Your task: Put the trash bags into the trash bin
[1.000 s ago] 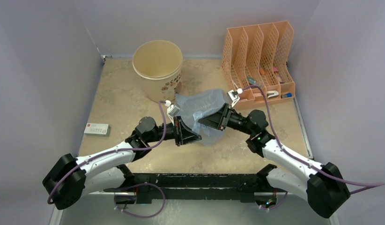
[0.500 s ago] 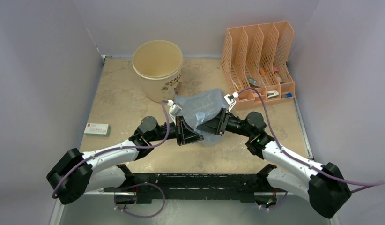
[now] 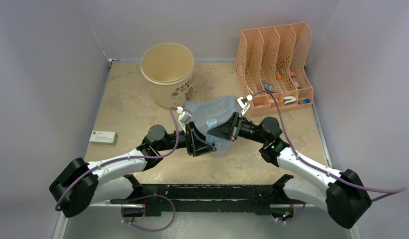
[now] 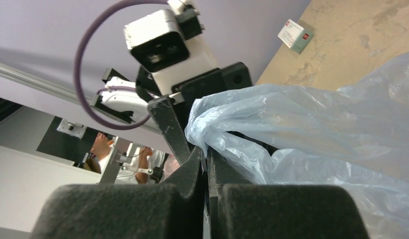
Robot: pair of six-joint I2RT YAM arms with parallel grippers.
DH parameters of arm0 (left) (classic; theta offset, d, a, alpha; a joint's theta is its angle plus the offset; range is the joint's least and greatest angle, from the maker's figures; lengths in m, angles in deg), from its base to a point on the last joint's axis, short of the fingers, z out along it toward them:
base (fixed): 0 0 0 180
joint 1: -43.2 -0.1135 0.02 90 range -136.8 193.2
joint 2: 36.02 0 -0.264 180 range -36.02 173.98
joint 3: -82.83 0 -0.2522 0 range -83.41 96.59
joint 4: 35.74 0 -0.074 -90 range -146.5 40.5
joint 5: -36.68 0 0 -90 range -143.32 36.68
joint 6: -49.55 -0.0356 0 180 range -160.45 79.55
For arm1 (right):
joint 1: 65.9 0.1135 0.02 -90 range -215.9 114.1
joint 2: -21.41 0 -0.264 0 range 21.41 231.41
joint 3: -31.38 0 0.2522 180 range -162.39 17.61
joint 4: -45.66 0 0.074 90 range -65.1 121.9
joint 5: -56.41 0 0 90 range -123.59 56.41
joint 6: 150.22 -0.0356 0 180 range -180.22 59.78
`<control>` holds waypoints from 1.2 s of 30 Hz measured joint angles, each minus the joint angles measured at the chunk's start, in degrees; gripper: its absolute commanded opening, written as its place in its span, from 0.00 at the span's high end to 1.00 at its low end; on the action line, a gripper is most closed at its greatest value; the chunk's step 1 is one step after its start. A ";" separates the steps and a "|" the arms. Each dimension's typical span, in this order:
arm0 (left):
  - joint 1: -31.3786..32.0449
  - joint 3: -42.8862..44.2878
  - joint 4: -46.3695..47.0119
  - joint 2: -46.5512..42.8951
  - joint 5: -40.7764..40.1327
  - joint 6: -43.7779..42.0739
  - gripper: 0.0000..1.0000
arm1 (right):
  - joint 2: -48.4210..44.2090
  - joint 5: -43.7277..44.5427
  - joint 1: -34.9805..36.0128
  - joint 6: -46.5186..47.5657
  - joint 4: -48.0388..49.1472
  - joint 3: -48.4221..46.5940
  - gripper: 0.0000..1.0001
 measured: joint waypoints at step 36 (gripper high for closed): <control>0.00 -0.52 14.62 8.11 1.60 1.01 1.00 | -2.12 1.40 0.22 -1.44 0.46 0.72 0.48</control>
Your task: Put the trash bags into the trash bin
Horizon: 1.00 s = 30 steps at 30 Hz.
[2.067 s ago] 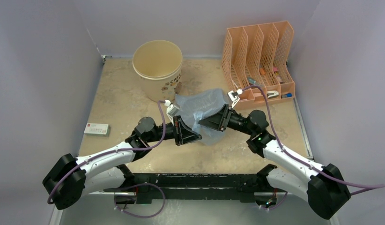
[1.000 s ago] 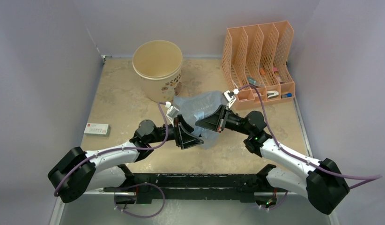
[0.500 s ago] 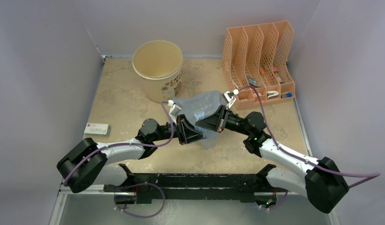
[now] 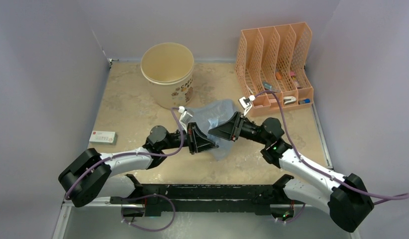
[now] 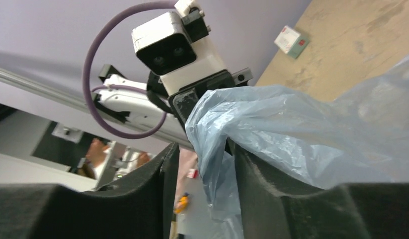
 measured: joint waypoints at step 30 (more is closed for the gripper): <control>0.00 0.31 -13.25 -6.64 -1.20 -3.10 0.43 | -1.36 6.69 3.87 11.30 -15.50 -4.13 1.00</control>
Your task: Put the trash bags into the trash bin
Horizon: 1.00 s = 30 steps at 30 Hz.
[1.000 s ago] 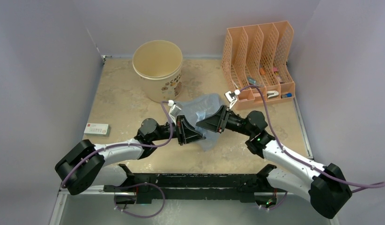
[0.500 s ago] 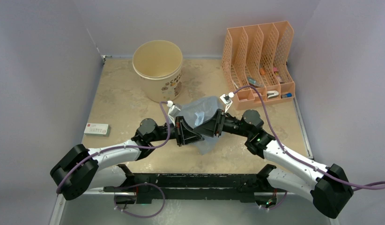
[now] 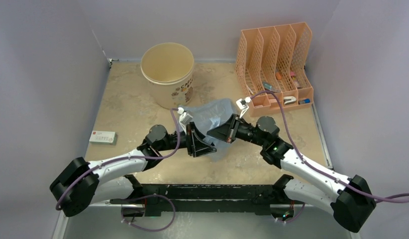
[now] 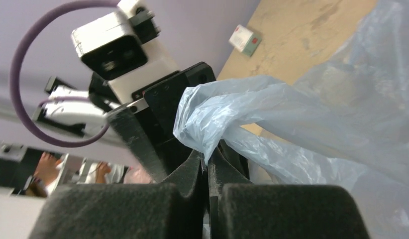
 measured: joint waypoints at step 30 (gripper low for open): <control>0.00 8.55 -52.00 -26.14 -39.21 -6.49 0.13 | -9.70 38.12 -2.03 25.81 -15.54 -15.30 1.00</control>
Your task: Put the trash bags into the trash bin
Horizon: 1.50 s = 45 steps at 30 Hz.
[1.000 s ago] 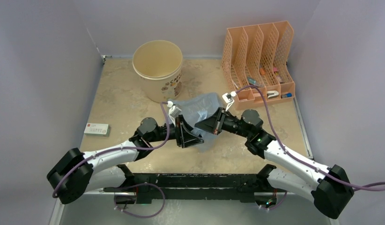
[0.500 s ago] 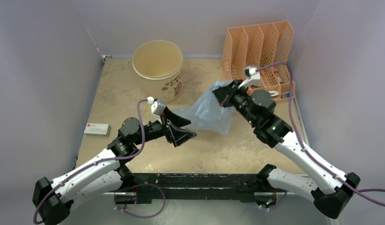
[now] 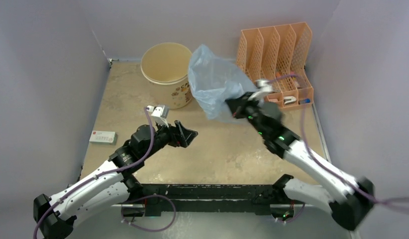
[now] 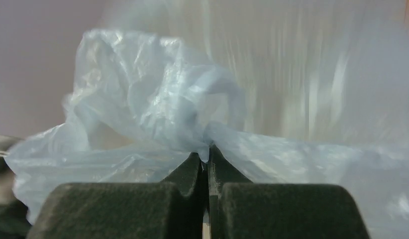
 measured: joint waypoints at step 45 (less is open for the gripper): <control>-39.23 26.51 -16.68 21.09 11.08 4.11 0.10 | -3.19 -10.93 -0.83 -5.25 -19.45 0.13 1.00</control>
